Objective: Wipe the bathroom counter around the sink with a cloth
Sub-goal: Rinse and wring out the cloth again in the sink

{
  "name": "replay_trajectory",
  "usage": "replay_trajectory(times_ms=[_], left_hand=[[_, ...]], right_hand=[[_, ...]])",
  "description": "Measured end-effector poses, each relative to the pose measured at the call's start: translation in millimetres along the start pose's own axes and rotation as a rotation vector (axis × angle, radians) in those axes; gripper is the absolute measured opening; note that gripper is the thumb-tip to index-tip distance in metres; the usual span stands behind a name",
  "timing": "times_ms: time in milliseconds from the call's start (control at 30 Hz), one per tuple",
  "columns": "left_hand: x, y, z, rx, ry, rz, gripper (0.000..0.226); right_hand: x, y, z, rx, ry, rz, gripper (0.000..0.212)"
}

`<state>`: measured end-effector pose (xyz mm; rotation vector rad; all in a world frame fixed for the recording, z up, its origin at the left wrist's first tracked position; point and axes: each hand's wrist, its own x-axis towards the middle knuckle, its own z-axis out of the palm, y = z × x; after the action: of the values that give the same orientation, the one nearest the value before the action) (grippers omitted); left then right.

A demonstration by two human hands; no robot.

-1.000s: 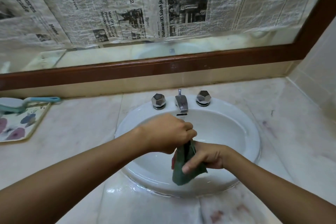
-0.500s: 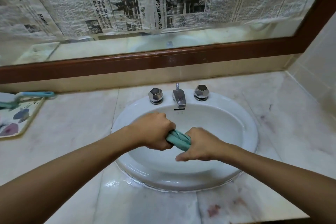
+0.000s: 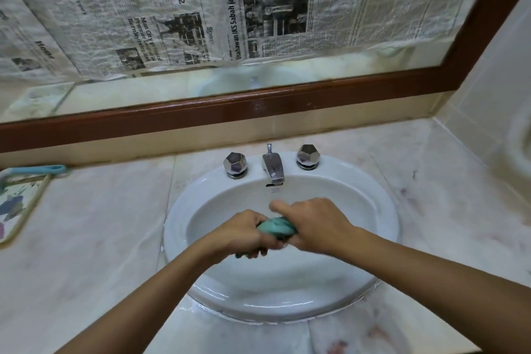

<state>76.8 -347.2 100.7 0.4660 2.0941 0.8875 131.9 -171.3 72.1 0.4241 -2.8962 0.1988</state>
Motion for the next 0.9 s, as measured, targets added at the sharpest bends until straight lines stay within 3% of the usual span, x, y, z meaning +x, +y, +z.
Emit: replay_trajectory(times_ms=[100, 167, 200, 300, 367, 433, 533, 667, 833, 900], left_hand=[[-8.9, -18.8, -3.6, 0.581, 0.451, 0.289, 0.053], [-18.7, -21.6, 5.2, 0.843, 0.759, 0.609, 0.055], [-21.9, -19.0, 10.6, 0.914, 0.834, 0.725, 0.048], [-18.9, -13.6, 18.3, 0.986, 0.891, 0.836, 0.039], [-7.1, -17.6, 13.3, 0.936, 0.882, 0.866, 0.035], [1.7, -19.4, 6.0, 0.848, 0.823, 0.838, 0.029], [2.6, -11.3, -3.2, 0.818, 0.717, 0.645, 0.017], [3.4, 8.2, -2.7, 0.796, 0.484, 0.272, 0.028], [13.3, 16.6, 3.9, 0.154, 0.121, 0.078, 0.024], [15.9, 18.3, 7.3, -0.069, 0.034, 0.036, 0.022]], right_hand=[[-5.7, -19.3, -18.8, 0.188, -0.187, 0.176, 0.021], [1.4, -22.0, -30.1, 0.555, -0.364, 0.435, 0.017], [5.6, -21.3, -35.7, 0.824, -0.459, 0.556, 0.015], [12.5, -17.8, -48.3, 1.344, -0.787, 0.649, 0.013], [15.8, -14.5, -51.7, 1.477, -0.998, 0.616, 0.021], [18.5, -10.4, -53.8, 1.513, -1.054, 0.605, 0.025], [19.1, -7.0, -58.0, 1.279, -0.876, 0.544, 0.028], [22.5, -12.5, -52.7, 0.65, -0.553, 0.44, 0.022], [26.8, 3.0, -33.8, 0.172, -0.294, 0.154, 0.008], [30.9, 12.9, -25.5, 0.035, -0.152, -0.003, 0.021]])
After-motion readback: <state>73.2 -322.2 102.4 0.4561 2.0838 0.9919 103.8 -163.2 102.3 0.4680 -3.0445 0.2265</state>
